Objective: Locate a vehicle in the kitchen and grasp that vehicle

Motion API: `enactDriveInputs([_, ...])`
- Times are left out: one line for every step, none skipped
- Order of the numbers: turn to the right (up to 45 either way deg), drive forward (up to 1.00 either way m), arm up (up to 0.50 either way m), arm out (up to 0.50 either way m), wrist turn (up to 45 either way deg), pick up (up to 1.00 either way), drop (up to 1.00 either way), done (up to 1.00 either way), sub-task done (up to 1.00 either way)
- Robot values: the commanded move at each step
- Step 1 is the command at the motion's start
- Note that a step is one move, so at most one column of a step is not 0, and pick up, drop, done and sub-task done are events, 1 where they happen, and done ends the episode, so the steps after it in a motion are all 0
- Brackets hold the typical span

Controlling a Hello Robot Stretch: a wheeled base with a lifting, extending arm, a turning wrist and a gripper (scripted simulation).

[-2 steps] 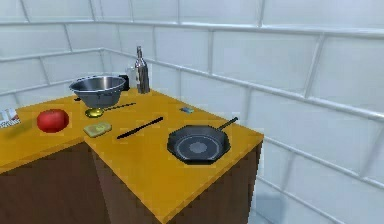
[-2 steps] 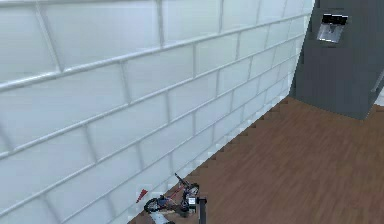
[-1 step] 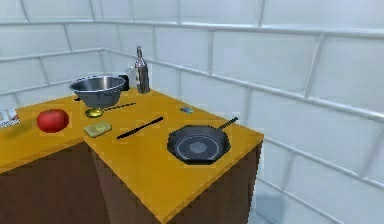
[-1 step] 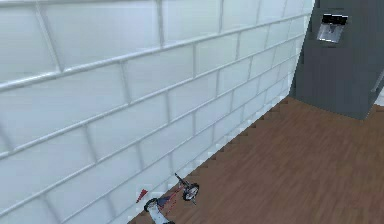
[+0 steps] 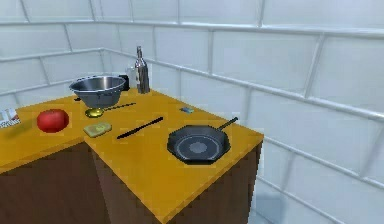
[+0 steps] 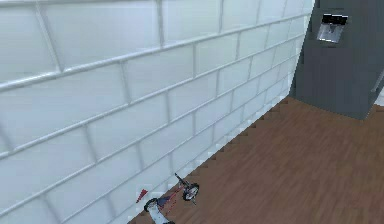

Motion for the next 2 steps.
enactDriveInputs([0.0,0.0,0.1,0.0,0.0,0.0,0.0,0.0,0.0])
enactDriveInputs([0.0,0.0,0.0,0.0,0.0,0.0,0.0,1.0,0.0])
